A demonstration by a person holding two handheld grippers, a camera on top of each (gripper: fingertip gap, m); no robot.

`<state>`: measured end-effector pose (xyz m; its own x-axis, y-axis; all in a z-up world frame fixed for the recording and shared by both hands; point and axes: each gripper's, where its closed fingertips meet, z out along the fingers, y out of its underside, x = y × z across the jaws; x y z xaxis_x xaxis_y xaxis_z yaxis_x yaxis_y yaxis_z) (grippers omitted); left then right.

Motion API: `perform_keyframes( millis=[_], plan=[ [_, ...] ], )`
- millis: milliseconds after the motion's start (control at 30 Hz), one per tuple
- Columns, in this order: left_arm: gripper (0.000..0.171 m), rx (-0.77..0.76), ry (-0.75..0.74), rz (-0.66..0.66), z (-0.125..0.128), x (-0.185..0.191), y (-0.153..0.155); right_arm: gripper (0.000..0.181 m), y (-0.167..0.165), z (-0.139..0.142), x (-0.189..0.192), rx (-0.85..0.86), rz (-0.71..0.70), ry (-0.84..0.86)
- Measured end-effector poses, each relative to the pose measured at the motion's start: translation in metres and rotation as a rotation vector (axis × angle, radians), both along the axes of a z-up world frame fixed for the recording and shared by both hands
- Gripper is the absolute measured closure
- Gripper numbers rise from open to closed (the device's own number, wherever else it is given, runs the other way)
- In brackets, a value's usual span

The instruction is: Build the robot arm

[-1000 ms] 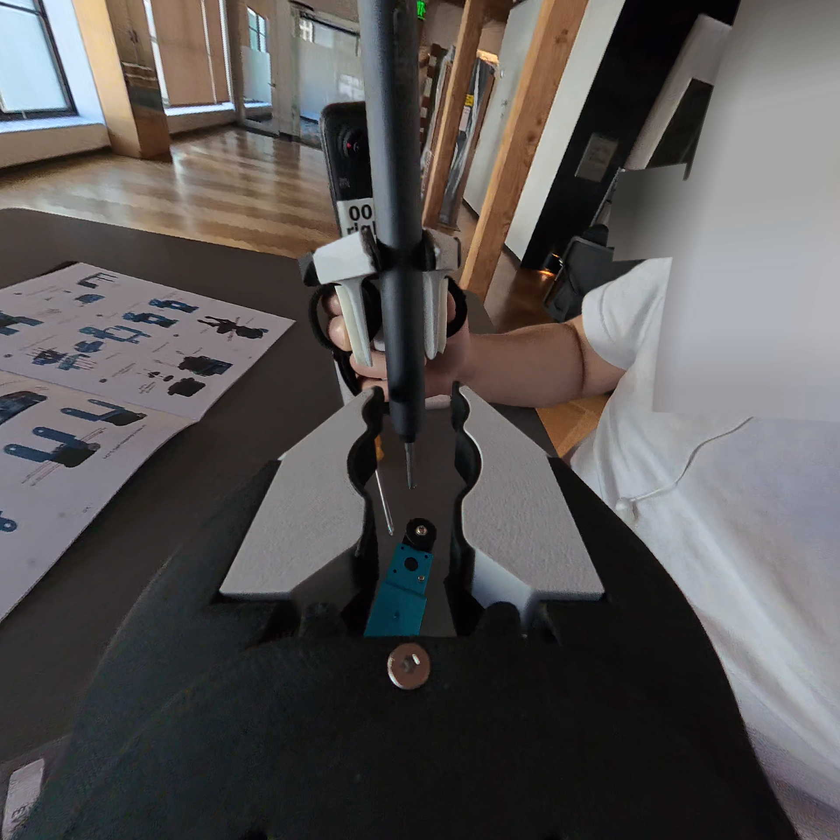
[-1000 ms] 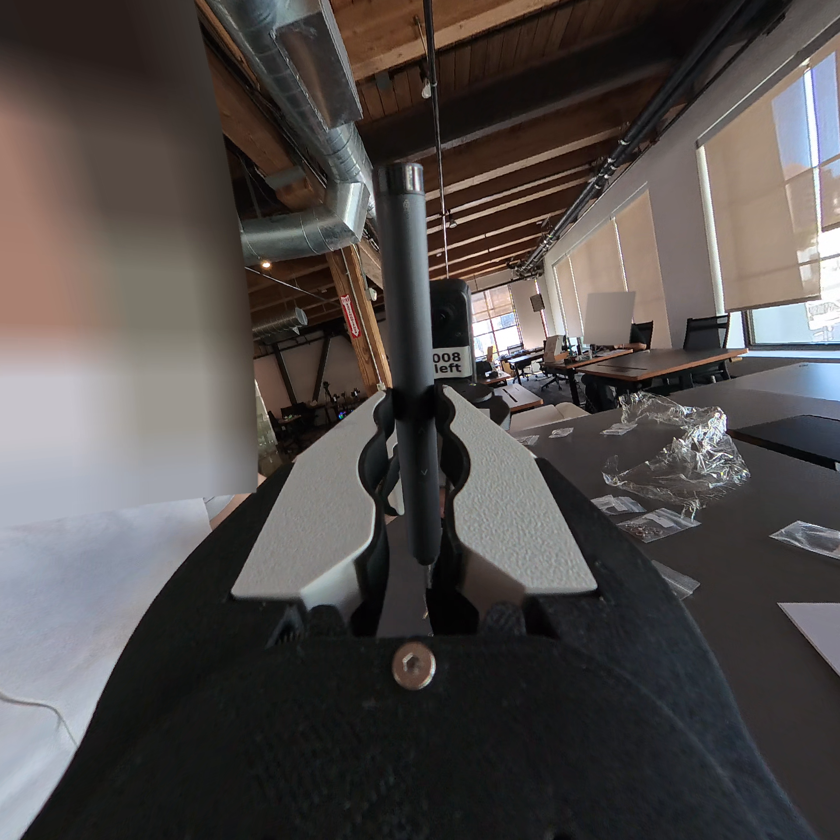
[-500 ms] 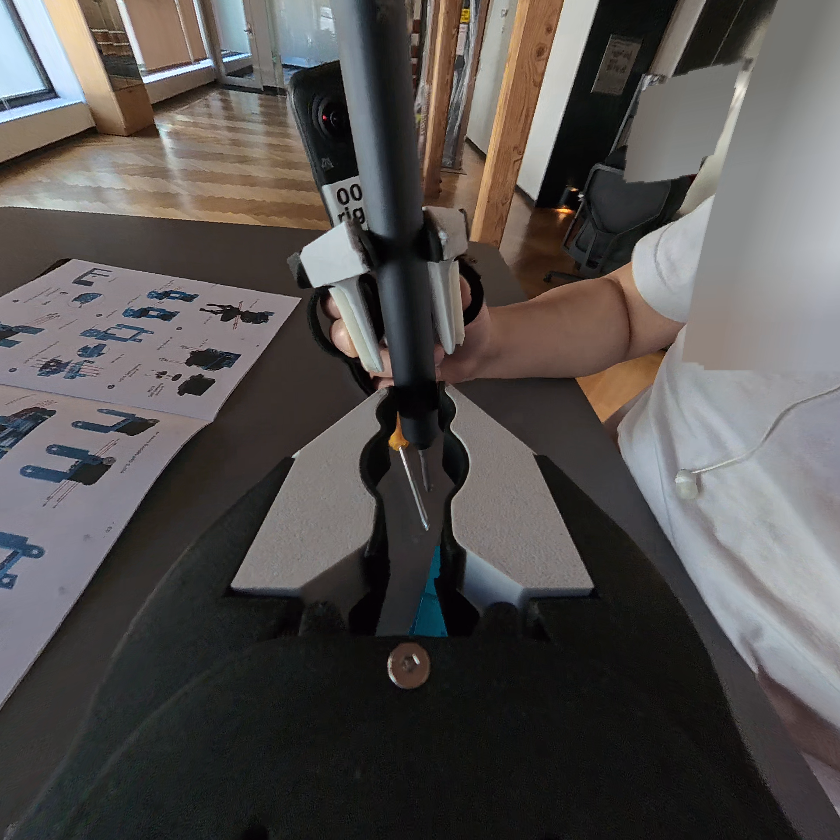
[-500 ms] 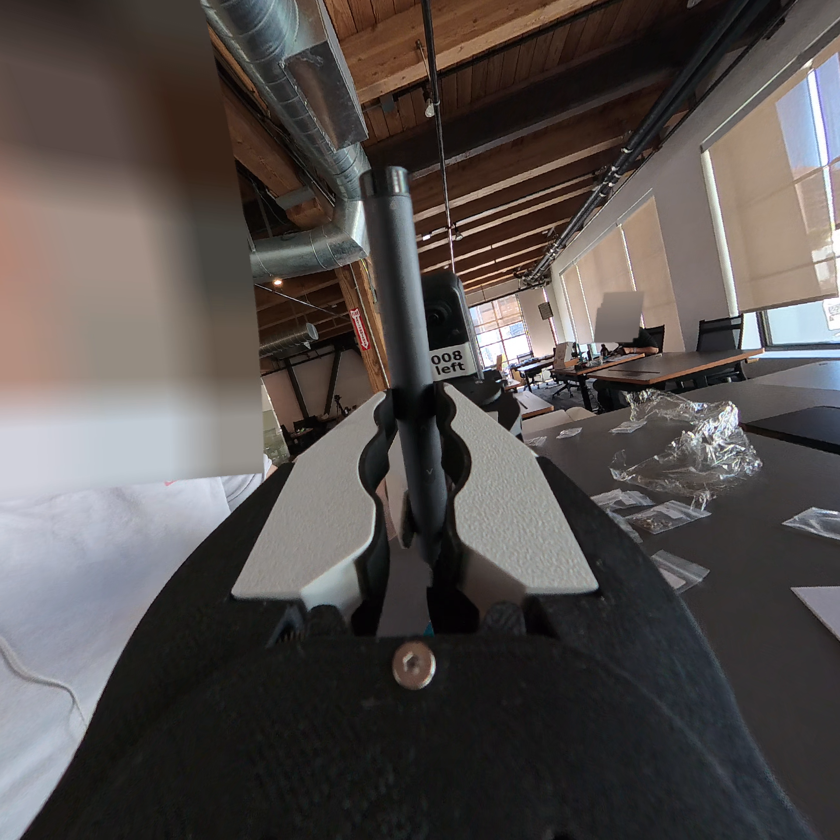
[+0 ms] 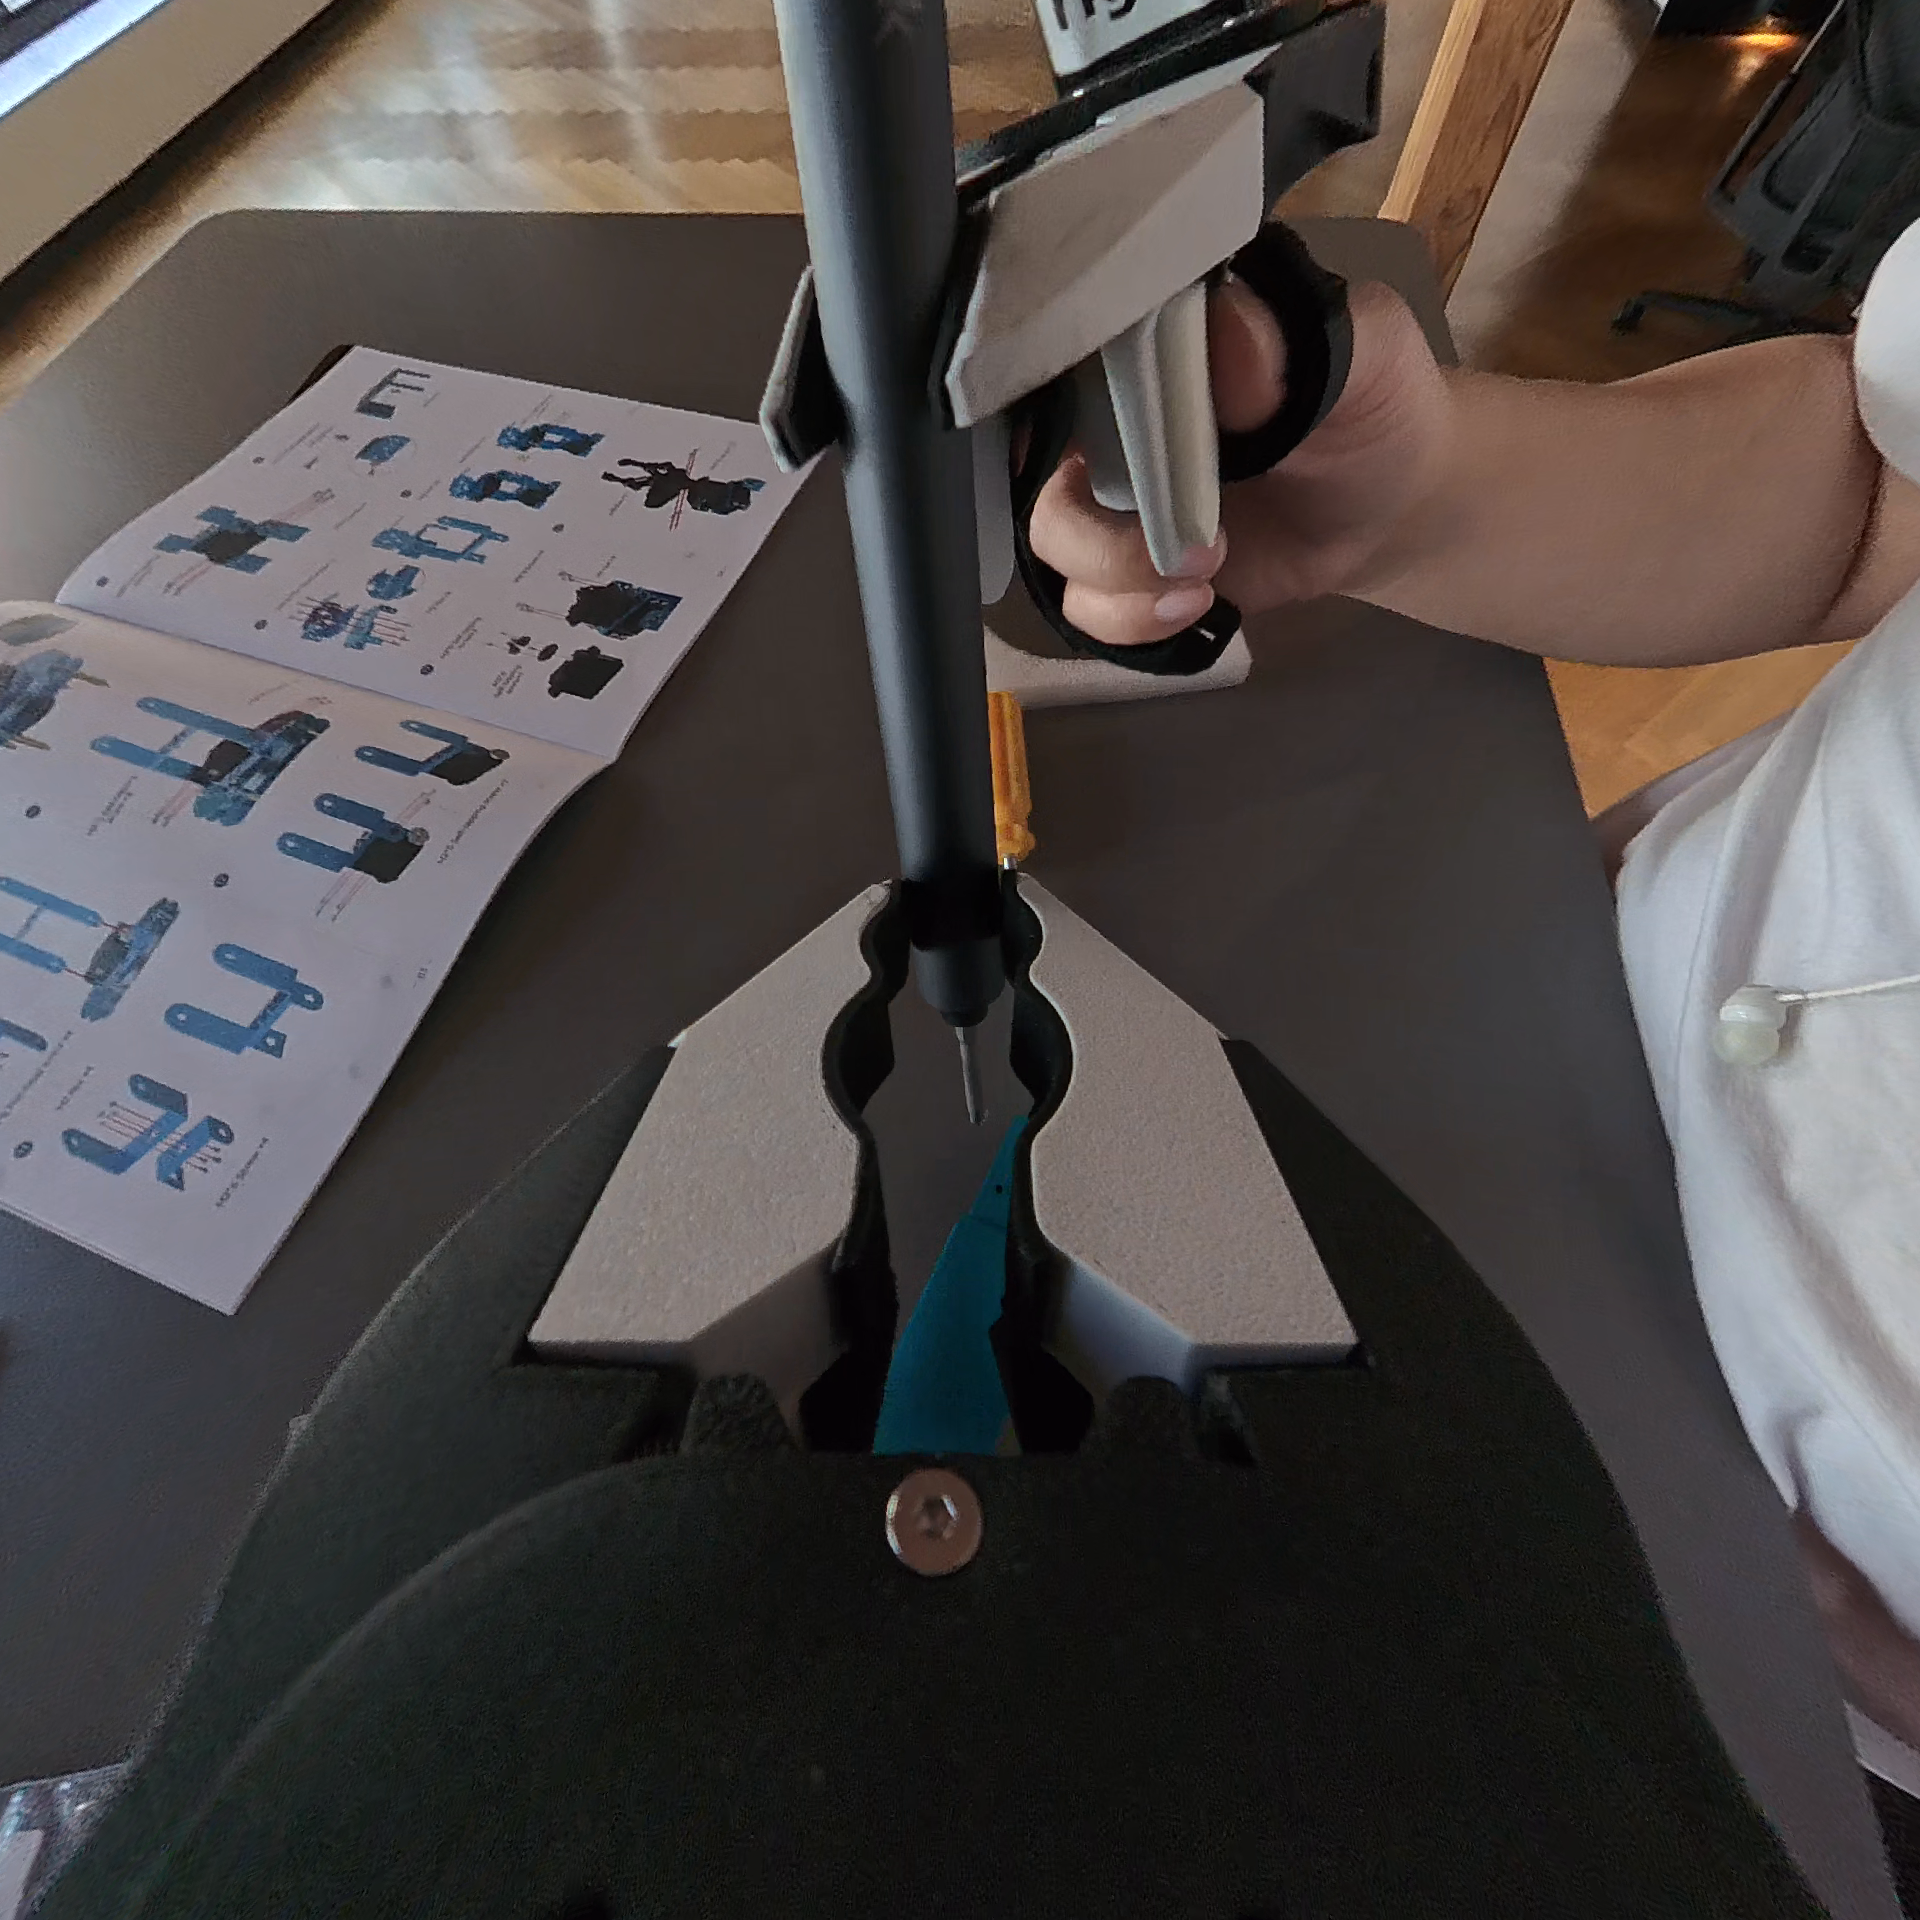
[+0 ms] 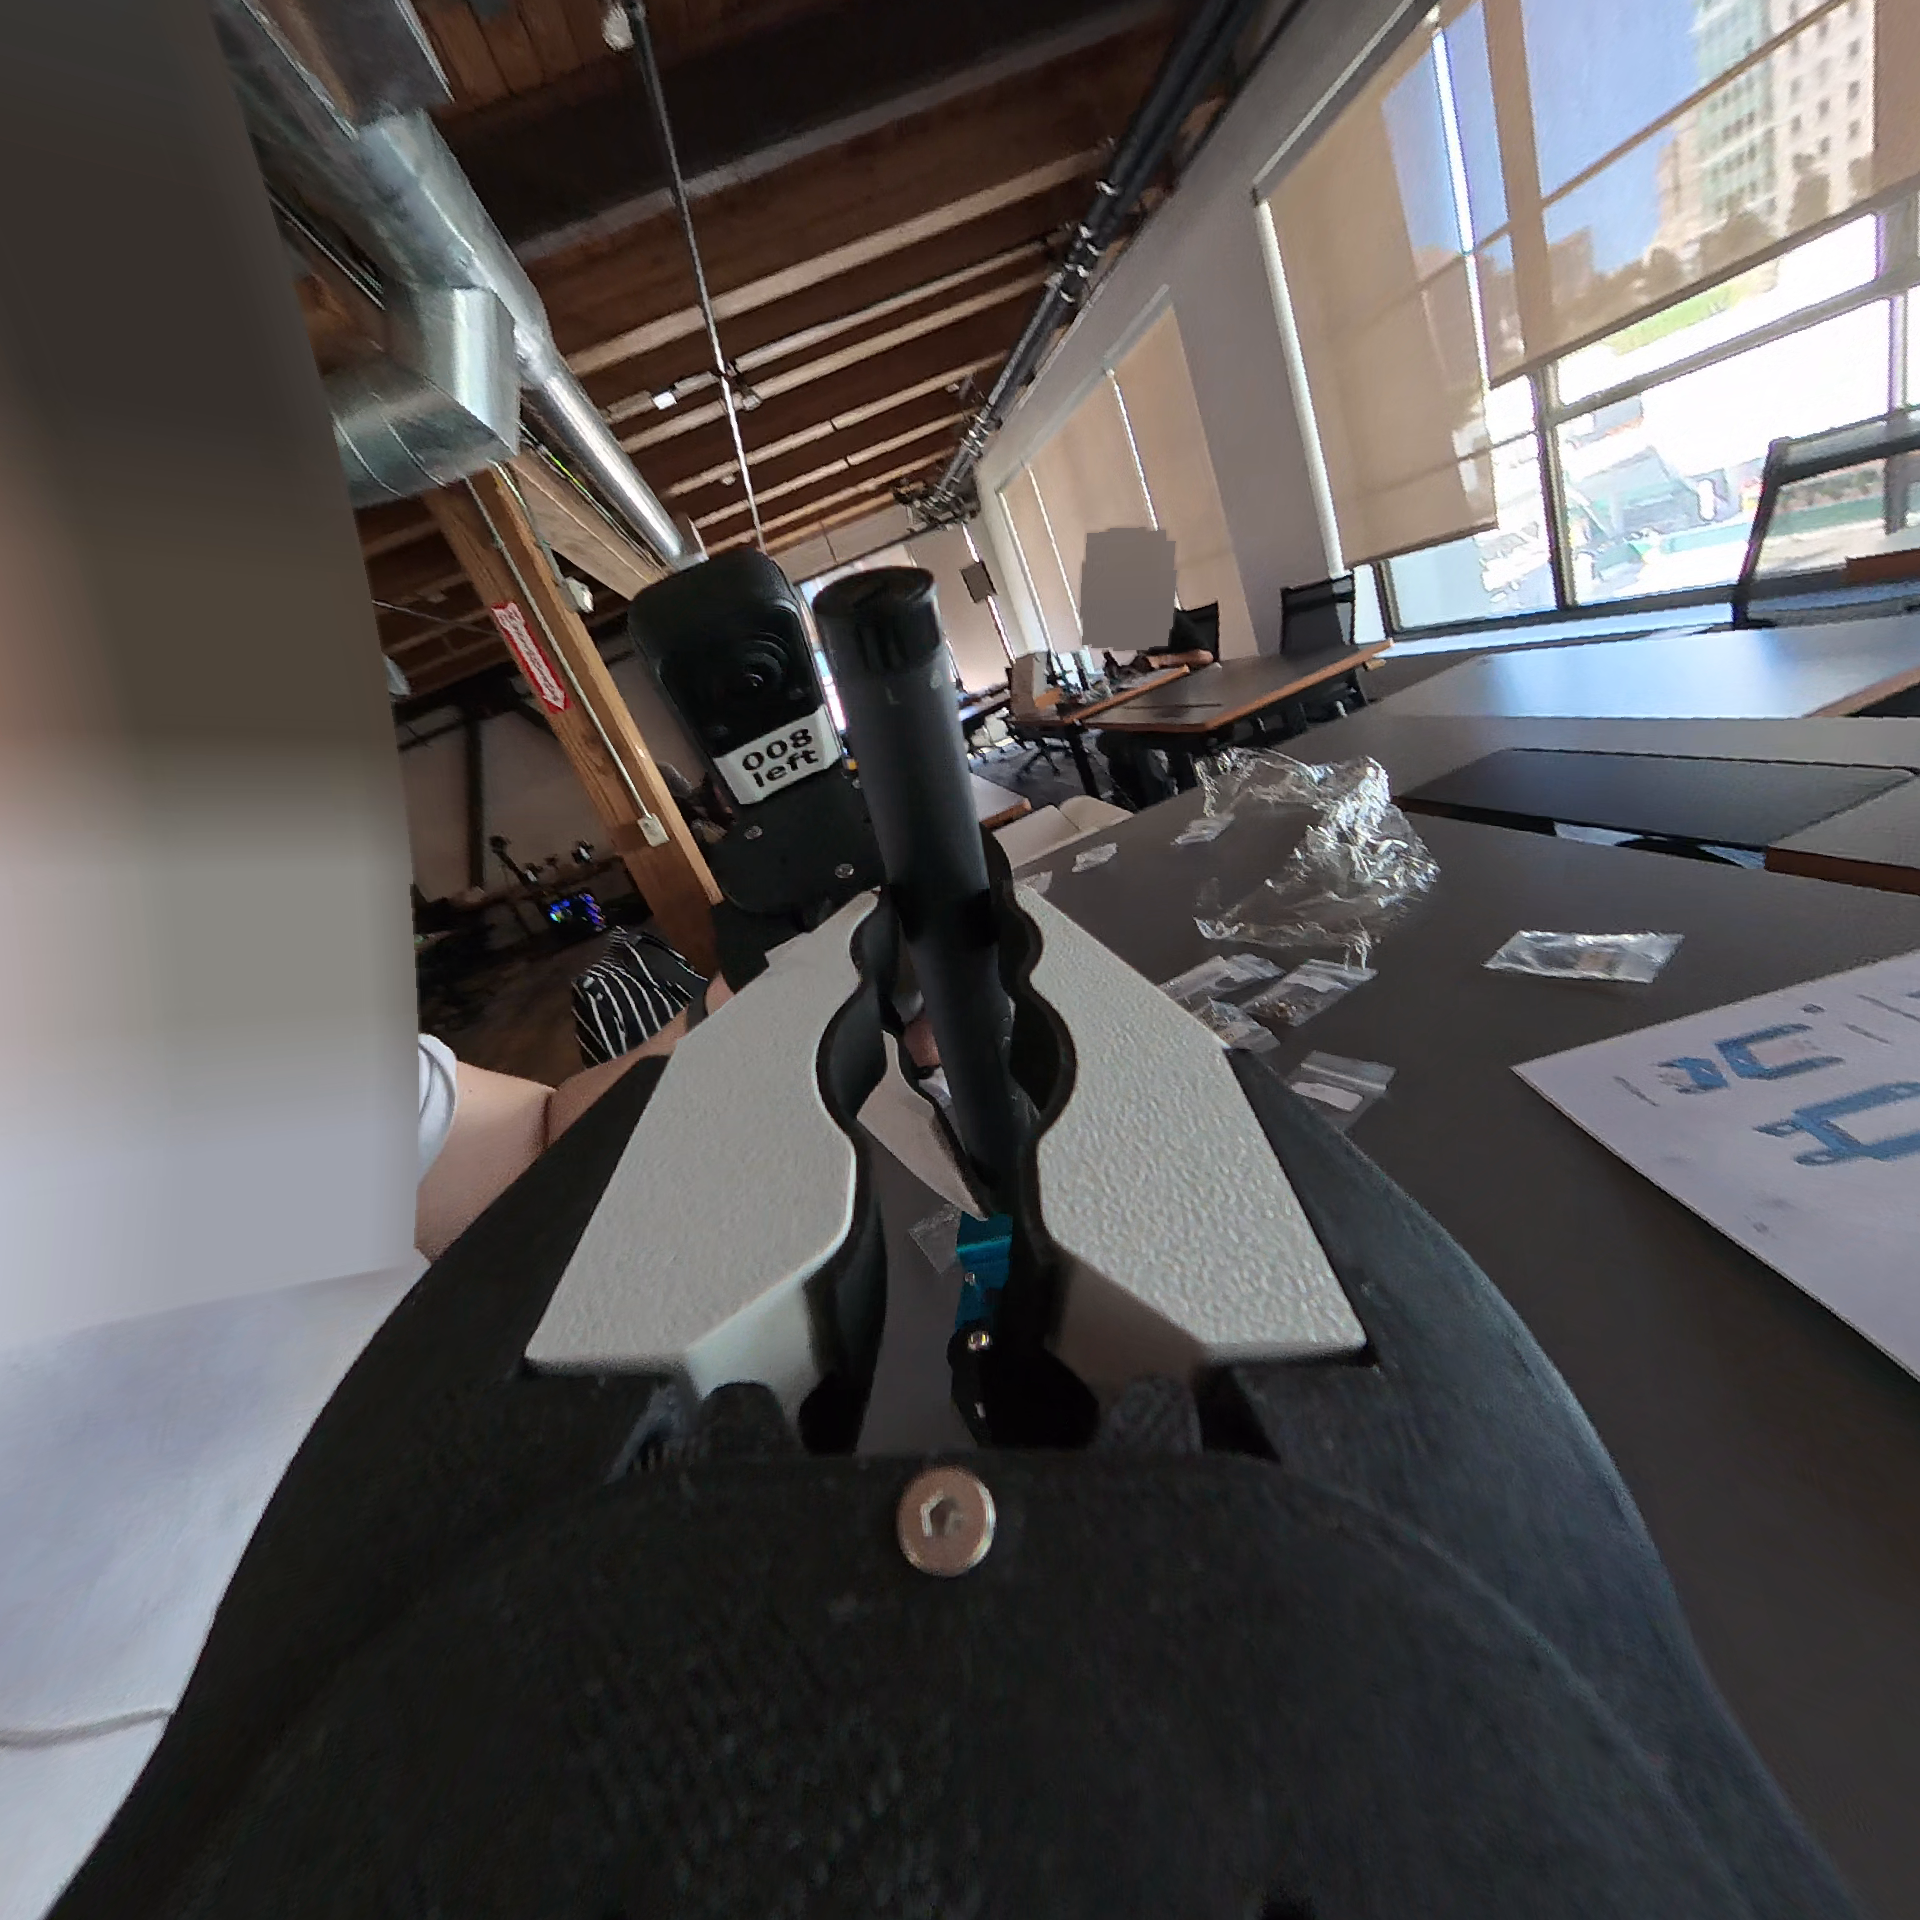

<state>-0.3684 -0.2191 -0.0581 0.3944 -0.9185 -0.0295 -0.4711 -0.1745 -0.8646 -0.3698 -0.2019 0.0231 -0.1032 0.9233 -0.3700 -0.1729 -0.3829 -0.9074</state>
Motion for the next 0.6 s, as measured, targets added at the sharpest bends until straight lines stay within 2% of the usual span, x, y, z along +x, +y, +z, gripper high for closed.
perform_keyframes(
  millis=[133,600],
  plan=[
    [0.156,-0.011,0.008,0.003,-0.001,0.001,-0.004,0.164,-0.004,-0.002,0.002,0.014,-0.008,-0.033],
    [0.156,-0.024,0.048,0.001,-0.01,0.006,-0.007,0.164,-0.004,-0.013,0.014,-0.016,0.019,0.014]
  ],
)
